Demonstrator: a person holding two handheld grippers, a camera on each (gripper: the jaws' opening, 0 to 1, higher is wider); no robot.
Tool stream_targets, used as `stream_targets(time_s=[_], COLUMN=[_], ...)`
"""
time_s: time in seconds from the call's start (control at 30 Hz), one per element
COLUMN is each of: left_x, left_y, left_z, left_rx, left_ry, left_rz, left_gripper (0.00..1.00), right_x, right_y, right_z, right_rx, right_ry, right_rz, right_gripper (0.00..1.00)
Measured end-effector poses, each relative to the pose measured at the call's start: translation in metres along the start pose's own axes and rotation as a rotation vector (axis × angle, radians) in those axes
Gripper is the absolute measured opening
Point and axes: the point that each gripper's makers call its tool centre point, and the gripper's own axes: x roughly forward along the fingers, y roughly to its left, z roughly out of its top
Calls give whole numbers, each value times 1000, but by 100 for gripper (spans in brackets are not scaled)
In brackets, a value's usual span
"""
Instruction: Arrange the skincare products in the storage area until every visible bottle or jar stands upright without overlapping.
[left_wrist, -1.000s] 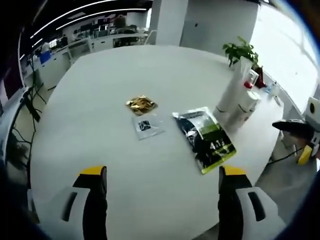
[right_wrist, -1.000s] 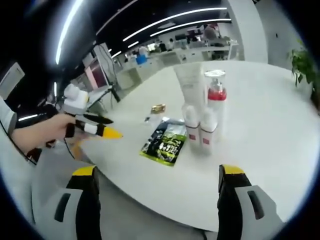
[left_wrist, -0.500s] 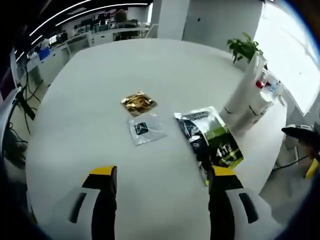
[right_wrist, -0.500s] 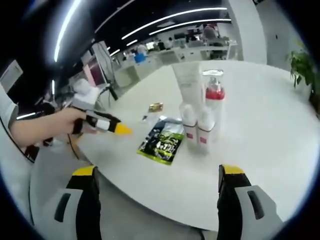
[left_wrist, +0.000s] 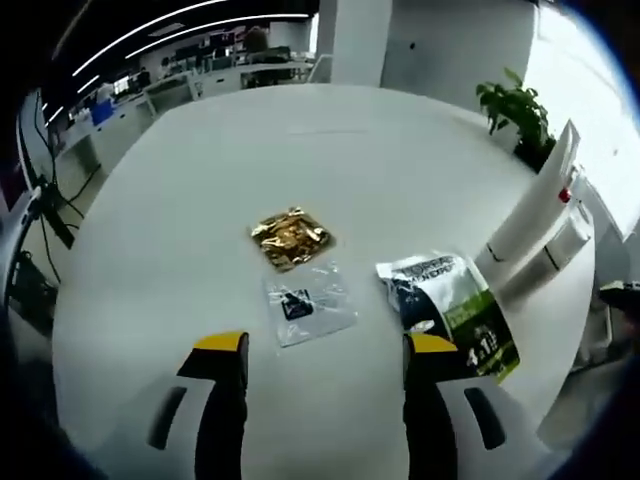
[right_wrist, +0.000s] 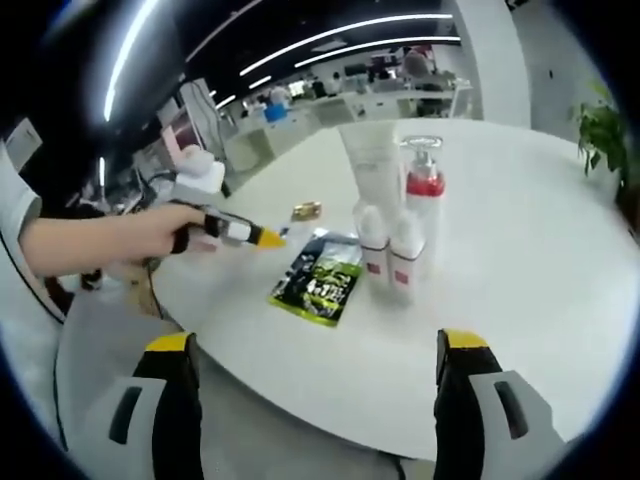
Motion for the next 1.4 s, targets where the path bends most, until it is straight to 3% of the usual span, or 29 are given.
stream_targets(time_s=[0.7, 0.93, 1.1, 1.2, 1.4], left_x=[31, 31, 32, 34, 35], left_y=[4, 4, 4, 6, 3], left_z=[7, 4, 5, 7, 9], left_rx=[-10, -13, -5, 18, 31], left_ry=[52, 70, 67, 58, 49], left_rz=[67, 76, 76, 72, 68], left_gripper=[47, 45, 44, 37, 37], right_x=[1, 2, 2, 2, 3], right_y=[-4, -4, -4, -4, -4], right_z=[-2, -3, -4, -4, -4], right_rx=[11, 10, 10, 10, 12], right_ry=[12, 17, 20, 22, 21], right_rz=[-16, -14, -16, -16, -18], right_gripper=[97, 97, 97, 97, 97])
